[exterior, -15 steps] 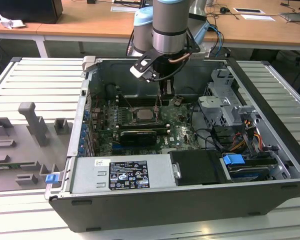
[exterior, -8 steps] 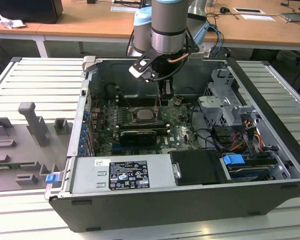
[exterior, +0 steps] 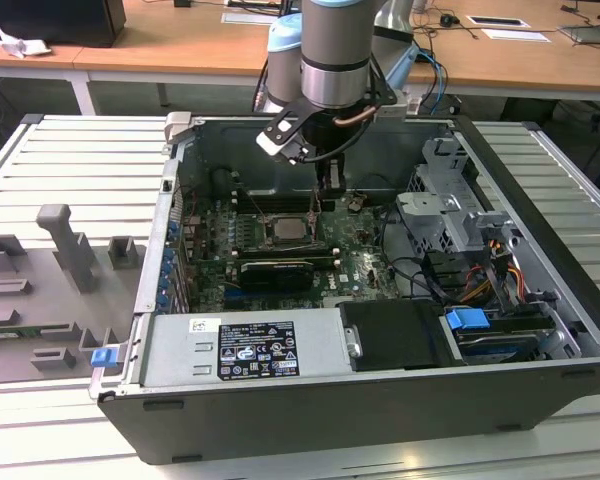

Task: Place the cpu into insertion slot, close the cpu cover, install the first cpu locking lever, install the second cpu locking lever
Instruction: 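Close the cpu cover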

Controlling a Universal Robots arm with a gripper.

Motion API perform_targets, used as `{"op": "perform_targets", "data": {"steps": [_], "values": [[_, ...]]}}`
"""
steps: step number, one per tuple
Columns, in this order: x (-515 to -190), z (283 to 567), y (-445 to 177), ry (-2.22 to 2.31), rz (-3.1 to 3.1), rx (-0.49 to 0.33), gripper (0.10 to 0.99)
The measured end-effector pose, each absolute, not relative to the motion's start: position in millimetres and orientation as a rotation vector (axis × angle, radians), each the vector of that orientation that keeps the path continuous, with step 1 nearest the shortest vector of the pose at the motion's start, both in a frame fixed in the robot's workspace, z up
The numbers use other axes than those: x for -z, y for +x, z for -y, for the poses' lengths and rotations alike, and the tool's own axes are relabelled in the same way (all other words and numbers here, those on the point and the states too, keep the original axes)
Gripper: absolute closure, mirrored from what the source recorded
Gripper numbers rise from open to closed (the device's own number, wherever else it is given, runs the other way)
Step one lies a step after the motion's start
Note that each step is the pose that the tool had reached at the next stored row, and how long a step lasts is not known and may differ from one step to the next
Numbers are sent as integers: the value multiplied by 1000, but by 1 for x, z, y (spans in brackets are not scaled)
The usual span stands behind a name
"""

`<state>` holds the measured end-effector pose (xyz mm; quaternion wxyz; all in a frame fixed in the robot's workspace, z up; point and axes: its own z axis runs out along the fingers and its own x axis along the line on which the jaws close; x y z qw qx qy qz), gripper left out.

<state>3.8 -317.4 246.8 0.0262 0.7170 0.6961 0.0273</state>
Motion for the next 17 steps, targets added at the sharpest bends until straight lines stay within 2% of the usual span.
{"op": "perform_targets", "data": {"steps": [17], "values": [[-247, 317, -4, 2216, -2151, -84, 980]]}}
